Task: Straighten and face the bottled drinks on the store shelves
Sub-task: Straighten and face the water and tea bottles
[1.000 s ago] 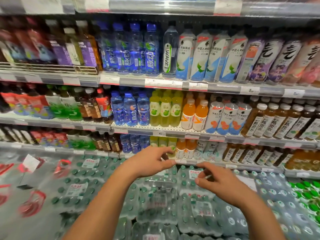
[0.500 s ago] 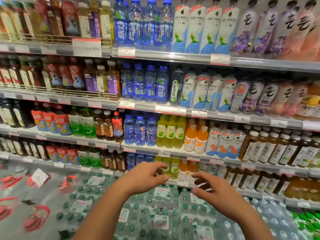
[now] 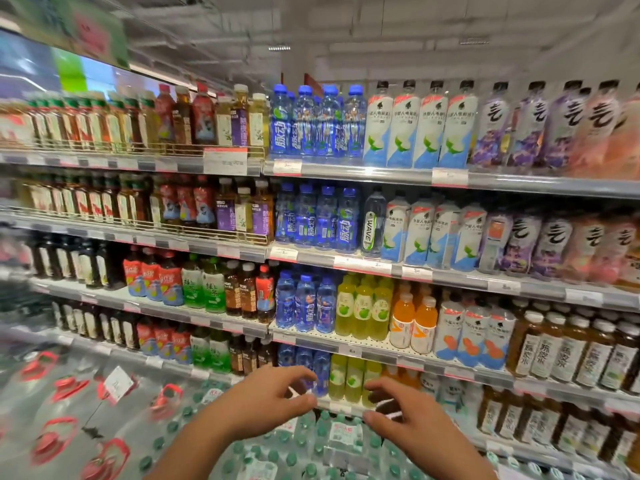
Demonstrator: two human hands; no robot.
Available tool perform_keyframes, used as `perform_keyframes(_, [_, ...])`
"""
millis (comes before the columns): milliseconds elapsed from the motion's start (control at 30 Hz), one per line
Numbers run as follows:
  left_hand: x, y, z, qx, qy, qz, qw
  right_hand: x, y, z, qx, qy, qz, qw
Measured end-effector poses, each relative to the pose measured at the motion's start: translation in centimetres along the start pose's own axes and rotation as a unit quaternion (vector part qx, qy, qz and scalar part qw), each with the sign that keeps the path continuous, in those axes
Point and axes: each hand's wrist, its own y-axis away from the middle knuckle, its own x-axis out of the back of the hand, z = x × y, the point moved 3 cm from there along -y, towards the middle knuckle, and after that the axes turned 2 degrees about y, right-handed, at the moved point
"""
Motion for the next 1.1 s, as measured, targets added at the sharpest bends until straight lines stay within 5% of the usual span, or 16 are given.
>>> perform_keyframes(1100, [24.1, -10.1, -23.6, -0.106, -0.071, 0.025, 0.992, -12.5, -26.3, -16.7, 0.007, 0.071, 0.088, 0.994])
